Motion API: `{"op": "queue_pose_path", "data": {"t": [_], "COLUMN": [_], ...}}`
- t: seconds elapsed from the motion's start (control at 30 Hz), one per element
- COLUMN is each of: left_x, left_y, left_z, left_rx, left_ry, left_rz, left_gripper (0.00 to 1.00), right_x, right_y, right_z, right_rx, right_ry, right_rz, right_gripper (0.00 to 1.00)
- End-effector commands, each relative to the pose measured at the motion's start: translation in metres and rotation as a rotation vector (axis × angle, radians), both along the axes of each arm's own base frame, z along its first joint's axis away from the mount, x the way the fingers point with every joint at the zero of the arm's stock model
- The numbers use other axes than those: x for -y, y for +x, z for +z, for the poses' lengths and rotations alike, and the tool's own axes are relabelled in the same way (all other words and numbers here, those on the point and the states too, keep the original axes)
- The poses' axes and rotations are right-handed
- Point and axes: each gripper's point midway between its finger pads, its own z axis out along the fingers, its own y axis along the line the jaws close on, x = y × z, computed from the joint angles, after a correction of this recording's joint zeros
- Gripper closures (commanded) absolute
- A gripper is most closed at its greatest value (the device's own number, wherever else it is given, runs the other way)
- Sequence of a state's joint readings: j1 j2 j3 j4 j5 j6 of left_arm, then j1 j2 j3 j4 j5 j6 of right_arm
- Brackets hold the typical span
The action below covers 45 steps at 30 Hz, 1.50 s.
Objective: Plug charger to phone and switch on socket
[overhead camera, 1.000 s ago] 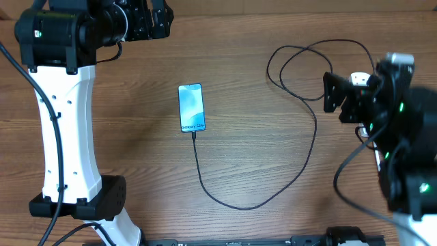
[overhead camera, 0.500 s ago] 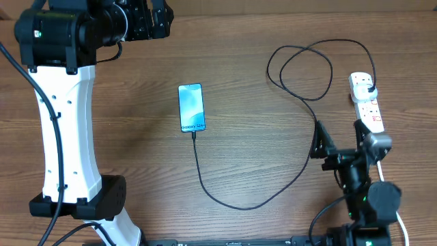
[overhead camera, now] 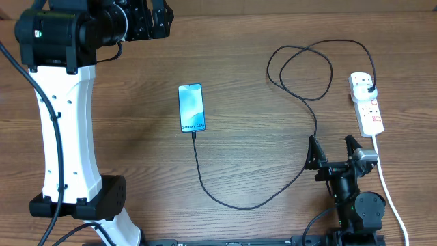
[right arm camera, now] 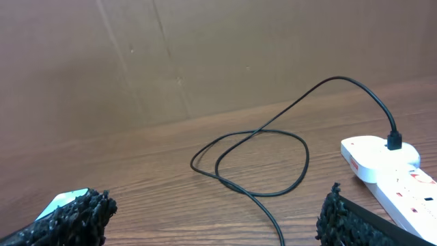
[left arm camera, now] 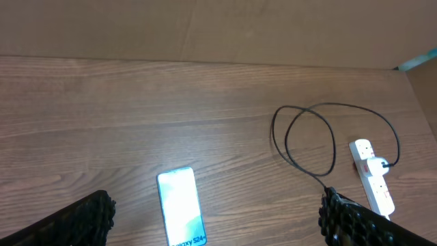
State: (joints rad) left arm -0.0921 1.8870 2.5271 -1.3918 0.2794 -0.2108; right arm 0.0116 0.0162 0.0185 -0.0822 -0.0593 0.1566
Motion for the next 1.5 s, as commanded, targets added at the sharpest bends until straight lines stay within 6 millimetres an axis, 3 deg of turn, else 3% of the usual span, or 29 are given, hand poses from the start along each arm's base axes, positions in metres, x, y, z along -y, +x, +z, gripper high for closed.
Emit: {"op": "queue_pose_path", "data": {"t": [0.0, 0.7, 0.83, 0.97, 1.13, 1.27, 1.47], "left_x": [-0.001, -0.001, -0.012, -0.025, -0.025, -0.027, -0.036], "left_y": [0.000, 0.000, -0.003, -0.012, -0.021, -0.035, -0.061], "left_z": [0.005, 0.005, 0.000, 0.008, 0.015, 0.003, -0.045], "left_rx": [0.016, 0.016, 0.003, 0.044, 0.188, 0.266, 0.359], "left_ry": [-0.003, -0.003, 0.059, 0.135, 0.199, 0.237, 0.271], "left_rz": [0.004, 0.004, 0.036, 0.057, -0.002, -0.029, -0.028], "left_gripper": [0.00, 0.00, 0.00, 0.00, 0.01, 0.00, 0.01], "right_x": [0.000, 0.000, 0.000, 0.000, 0.000, 0.000, 0.000], "right_y": [0.000, 0.000, 0.000, 0.000, 0.000, 0.000, 0.000], "right_z": [-0.002, -0.002, -0.002, -0.002, -0.002, -0.002, -0.002], "right_rx": [0.004, 0.004, 0.004, 0.004, 0.004, 0.004, 0.004], "right_ry": [0.003, 0.003, 0.003, 0.003, 0.003, 0.003, 0.003], "right_rz": [-0.005, -0.005, -0.005, -0.005, -0.005, -0.005, -0.005], "right_gripper": [0.00, 0.00, 0.00, 0.00, 0.00, 0.00, 0.00]}}
